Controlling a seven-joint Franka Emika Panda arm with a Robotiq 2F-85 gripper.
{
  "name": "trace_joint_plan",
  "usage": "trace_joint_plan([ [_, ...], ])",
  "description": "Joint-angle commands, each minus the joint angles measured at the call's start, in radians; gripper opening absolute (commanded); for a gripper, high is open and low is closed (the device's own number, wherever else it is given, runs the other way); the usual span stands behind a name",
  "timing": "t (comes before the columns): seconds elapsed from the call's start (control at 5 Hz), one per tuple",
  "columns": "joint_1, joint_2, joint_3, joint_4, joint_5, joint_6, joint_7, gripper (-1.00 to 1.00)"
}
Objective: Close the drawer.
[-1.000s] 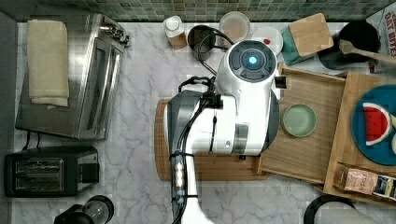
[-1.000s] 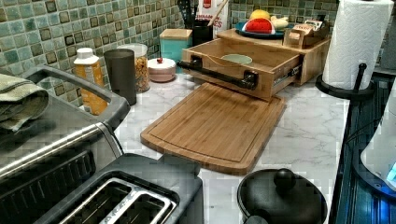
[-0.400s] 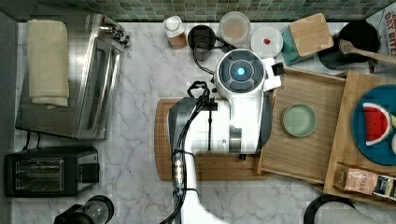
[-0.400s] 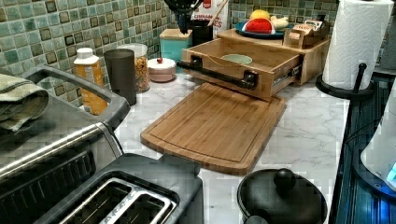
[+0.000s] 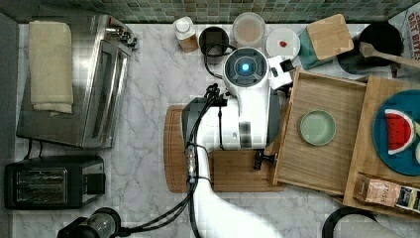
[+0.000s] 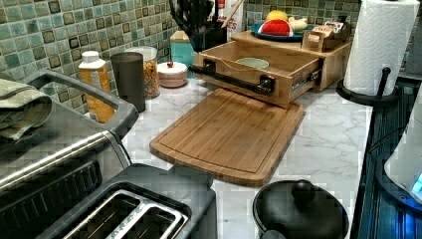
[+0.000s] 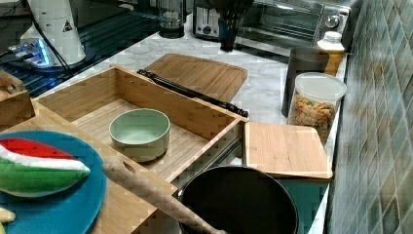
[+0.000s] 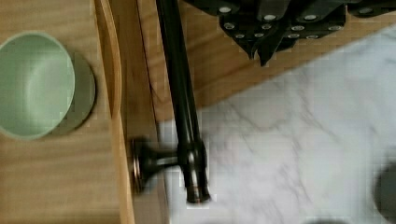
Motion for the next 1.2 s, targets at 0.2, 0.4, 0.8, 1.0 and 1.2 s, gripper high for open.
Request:
trace_joint_plan([
  [0.2,-0.006,0.036,-0.009,-0.043,-0.047,0.157,0.01,-1.0],
  [0.4,-0.041,0.05,0.021,-0.052,-0.072,0.186,0.02,-1.0],
  [0.8,-0.026,0.093,-0.014,-0.03,-0.13,0.168,-0.05,-1.0],
  [1.0,-0.033,0.108,-0.021,-0.01,-0.124,0.127,-0.068,-1.0],
  [1.2,-0.055,0.099,-0.031,-0.042,-0.114,0.162,-0.087,-1.0],
])
